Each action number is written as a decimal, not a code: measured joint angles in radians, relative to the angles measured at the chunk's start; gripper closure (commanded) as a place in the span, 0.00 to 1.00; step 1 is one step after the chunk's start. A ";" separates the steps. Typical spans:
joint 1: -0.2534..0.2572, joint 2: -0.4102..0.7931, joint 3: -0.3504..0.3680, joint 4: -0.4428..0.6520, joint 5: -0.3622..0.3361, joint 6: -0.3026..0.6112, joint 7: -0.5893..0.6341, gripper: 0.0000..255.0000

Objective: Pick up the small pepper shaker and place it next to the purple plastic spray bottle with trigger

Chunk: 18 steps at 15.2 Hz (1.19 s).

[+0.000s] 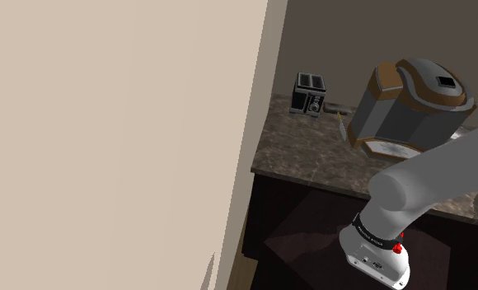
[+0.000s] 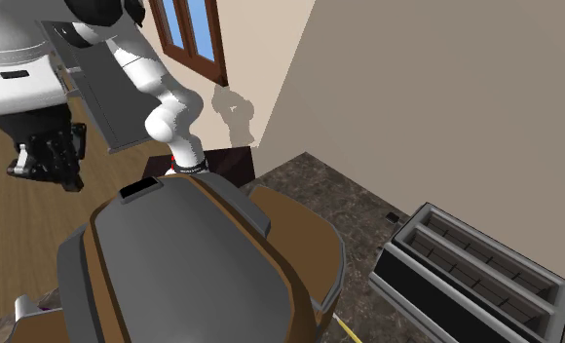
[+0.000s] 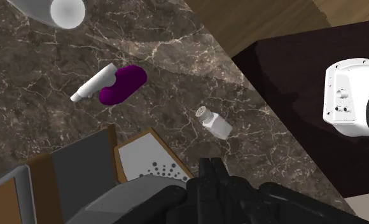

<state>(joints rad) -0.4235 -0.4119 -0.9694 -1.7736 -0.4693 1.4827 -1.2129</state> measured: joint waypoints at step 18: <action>-0.015 -0.252 0.011 -0.407 -0.476 0.278 0.100 0.00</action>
<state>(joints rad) -0.4388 -0.6634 -0.9585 -2.1805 -0.9451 1.7606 -1.1125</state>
